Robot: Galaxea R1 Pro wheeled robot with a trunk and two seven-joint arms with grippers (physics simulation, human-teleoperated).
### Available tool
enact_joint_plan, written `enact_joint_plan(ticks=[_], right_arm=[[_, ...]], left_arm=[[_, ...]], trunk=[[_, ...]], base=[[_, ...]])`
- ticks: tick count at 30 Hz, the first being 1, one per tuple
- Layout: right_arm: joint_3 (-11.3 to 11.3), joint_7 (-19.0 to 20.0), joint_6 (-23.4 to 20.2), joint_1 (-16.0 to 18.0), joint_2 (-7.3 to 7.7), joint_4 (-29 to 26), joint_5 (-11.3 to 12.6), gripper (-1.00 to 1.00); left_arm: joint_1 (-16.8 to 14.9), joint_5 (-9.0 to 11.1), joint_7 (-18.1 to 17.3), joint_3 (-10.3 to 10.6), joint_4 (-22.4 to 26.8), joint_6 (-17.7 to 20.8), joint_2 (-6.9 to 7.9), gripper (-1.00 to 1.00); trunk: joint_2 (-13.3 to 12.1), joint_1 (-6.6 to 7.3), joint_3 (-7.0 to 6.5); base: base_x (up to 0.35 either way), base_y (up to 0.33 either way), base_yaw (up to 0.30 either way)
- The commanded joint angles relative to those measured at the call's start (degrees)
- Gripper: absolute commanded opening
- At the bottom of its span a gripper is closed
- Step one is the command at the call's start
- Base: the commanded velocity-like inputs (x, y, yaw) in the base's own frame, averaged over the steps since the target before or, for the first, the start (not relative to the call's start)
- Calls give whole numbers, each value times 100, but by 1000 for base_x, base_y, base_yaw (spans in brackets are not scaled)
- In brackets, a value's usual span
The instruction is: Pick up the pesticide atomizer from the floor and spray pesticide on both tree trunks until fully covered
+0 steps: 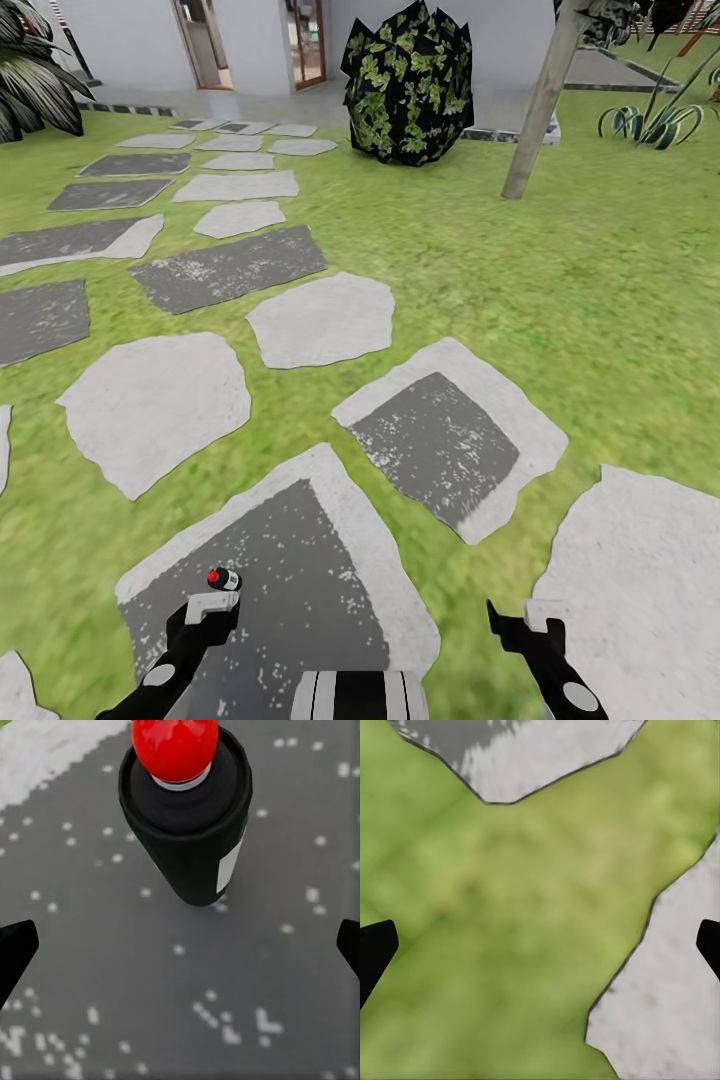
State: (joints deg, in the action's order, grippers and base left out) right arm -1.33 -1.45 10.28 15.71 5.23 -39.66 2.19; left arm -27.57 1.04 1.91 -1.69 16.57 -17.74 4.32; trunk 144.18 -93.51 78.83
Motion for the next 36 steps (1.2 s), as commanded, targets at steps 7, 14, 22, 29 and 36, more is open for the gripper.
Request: enact_joint_plan(ticks=[7,14,22,29,36], right_arm=[[5,-17,23,2,48,-29,18,100],[45,-20,26,2,7,-146,8,100],[35,-22,27,2,5,-156,1,100],[31,-22,27,2,5,-150,1,100],[28,-22,27,2,5,-147,1,100]], left_arm=[[1,18,-17,-4,22,-30,6,100],[-1,-171,10,-2,45,-30,-15,100],[-2,-199,11,-7,48,-36,6,100],[-3,-200,11,-7,48,-36,12,100],[-3,-201,11,-14,48,-37,16,100]], trunk=[[1,1,3],[1,1,3],[1,1,3],[1,1,3],[1,1,3]], base=[[74,0,0],[112,0,0],[5,0,0],[0,0,0],[0,0,0]])
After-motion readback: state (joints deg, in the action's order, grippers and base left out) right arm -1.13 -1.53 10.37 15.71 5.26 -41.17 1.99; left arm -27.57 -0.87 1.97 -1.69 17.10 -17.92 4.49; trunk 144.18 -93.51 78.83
